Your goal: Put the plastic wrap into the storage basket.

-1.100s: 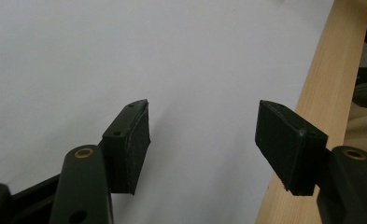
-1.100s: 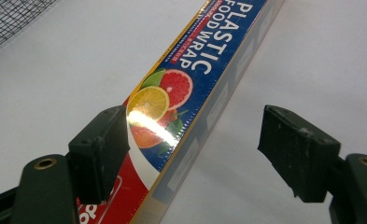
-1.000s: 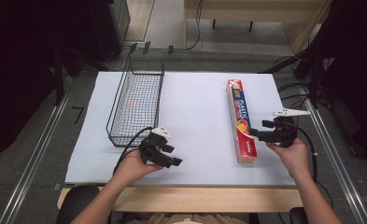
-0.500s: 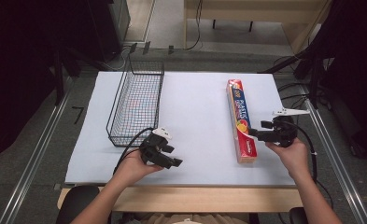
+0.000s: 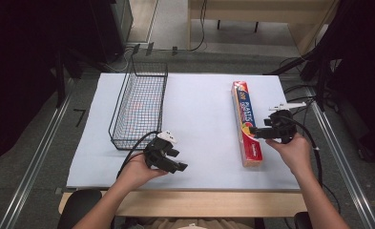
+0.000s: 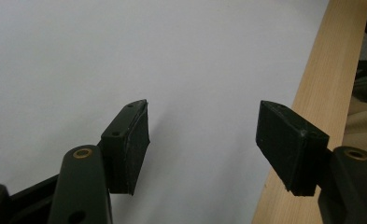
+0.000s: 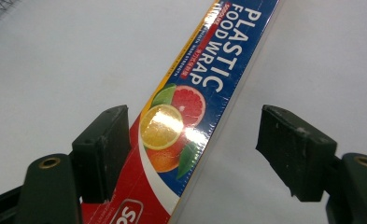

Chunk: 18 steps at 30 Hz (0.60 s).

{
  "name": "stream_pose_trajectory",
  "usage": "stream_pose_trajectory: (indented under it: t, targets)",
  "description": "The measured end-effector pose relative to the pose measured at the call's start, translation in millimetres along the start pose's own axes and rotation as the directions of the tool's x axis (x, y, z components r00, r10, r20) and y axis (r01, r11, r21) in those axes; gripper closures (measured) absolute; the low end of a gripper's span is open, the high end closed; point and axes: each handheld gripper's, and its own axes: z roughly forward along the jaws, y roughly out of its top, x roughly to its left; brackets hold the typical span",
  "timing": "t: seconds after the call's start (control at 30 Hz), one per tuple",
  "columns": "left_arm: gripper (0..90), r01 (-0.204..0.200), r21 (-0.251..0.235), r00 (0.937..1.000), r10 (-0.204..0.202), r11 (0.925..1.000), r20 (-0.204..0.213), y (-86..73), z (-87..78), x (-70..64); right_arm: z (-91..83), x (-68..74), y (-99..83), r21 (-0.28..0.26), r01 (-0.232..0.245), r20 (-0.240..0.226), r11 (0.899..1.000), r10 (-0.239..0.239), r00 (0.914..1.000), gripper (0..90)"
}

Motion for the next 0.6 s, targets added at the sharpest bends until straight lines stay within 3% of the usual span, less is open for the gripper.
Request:
stream_pose_trajectory:
  t: [0.17,0.33,0.47,0.6]
  targets:
    - [35.1,-0.005,0.001,1.0000,0.005,1.0000,0.003,0.3,-0.3,-0.7,12.4,2.8,8.2,0.045,-0.019,0.010,0.999,0.018,0.9998,23.4]
    - [35.0,-0.001,0.003,1.0000,0.001,1.0000,0.008,0.6,1.3,-1.1,30.8,11.1,15.8,0.096,-0.006,0.069,0.995,0.000,0.9976,21.9]
    - [34.9,-0.007,0.011,0.9999,0.007,0.9999,0.013,0.2,2.5,-1.0,45.6,10.4,16.3,0.128,-0.044,0.078,0.991,0.034,0.9964,20.9]
    - [34.7,-0.007,0.019,0.9999,0.007,0.9998,0.014,0.1,2.6,-0.6,51.5,9.8,17.1,0.139,-0.052,0.072,0.989,0.042,0.9965,21.2]
